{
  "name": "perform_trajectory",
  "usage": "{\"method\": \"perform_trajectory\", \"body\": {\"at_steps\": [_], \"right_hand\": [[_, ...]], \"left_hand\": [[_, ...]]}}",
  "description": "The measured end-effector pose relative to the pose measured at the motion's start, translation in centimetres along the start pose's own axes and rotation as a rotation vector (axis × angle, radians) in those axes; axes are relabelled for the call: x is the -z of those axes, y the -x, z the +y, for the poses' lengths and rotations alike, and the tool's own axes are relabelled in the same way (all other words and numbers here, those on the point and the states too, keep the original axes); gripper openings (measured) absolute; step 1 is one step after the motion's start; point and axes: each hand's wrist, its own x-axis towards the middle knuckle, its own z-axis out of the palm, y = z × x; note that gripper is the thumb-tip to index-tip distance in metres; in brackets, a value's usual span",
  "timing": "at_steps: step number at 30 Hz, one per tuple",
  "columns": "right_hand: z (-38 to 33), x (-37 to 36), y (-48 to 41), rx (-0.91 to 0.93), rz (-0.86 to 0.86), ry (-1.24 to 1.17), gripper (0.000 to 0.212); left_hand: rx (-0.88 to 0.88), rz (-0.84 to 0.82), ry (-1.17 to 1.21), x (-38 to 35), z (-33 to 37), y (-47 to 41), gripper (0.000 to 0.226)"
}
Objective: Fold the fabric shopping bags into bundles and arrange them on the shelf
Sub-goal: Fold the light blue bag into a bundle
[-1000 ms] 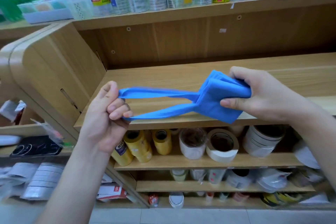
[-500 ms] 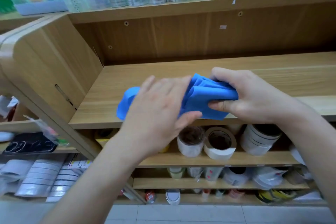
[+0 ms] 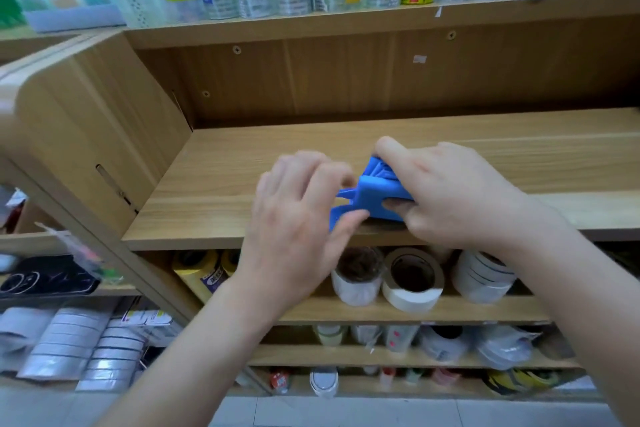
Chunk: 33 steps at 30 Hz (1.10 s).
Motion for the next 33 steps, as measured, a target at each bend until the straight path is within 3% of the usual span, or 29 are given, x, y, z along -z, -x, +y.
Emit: {"method": "perform_trajectory", "body": {"at_steps": [3,7,11,14,17,19,22,26,33], "right_hand": [[0.9,0.0,-0.3,0.012,-0.027,-0.036,0.035],[1.7,-0.4,-0.4,0.049,-0.058,-0.038,0.031],[2.5,0.0,-0.4,-0.008,-0.172,-0.055,0.044],[3.3,0.3,-0.6,-0.073,-0.197,-0.087,0.054],[3.5,0.0,-0.9,-0.095,-0.133,-0.071,0.049],[3.5,-0.5,-1.1,-0.090,-0.060,-0.044,0.042],[3.3,-0.8,-1.4,-0.067,0.011,-0.013,0.032],[3.4,-0.9,-1.4,-0.034,0.115,-0.005,0.031],[2.3,-0.3,-0.3,0.141,0.195,-0.149,0.070]], "left_hand": [[-0.103,-0.111,-0.152,-0.2,-0.1,1.6,0.033],[0.062,-0.348,-0.282,-1.9,-1.9,2.4,0.061],[0.065,-0.447,-0.216,-0.7,-3.6,1.7,0.018],[0.266,-0.819,0.177,1.6,-4.0,0.8,0.017],[0.458,-0.964,0.790,3.7,-4.1,0.3,0.015],[0.486,-0.970,1.131,4.6,-4.3,0.1,0.011],[0.576,-0.842,1.475,4.3,-4.4,0.0,0.046],[0.721,-0.570,1.433,3.1,-3.7,-0.9,0.063],[0.732,-0.640,1.461,1.7,-3.5,-2.2,0.105]]}}
